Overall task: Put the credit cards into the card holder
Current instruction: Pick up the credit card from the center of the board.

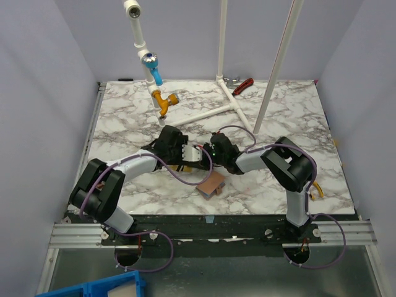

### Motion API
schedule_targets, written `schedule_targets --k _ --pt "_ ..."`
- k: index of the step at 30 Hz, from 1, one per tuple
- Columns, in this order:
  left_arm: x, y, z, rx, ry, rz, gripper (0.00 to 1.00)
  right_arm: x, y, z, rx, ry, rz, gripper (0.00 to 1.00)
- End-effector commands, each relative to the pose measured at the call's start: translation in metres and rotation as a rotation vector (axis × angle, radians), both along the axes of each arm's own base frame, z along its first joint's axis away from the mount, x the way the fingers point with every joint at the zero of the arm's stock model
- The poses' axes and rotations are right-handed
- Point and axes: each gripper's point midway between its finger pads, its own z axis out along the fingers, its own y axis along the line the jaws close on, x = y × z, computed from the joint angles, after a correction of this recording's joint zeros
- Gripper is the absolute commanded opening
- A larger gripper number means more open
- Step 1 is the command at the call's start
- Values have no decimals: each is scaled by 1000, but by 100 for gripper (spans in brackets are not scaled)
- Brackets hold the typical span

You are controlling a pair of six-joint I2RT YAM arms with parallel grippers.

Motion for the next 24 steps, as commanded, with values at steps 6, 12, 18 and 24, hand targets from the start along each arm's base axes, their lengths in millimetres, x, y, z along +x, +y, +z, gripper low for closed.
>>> schedule_targets --k 6,12,18,24 --pt "-5 7 -24 112 38 -22 72 -4 -24 -15 -75 33 -29 22" --pt "-11 2 -29 158 74 -40 73 -3 -28 -13 -63 39 -34 22" --pt "-25 -8 -32 158 113 -93 73 -3 -32 -15 -64 42 -37 23" --pt "-39 -18 -38 121 167 -118 73 -4 -31 -15 -57 43 -32 24"
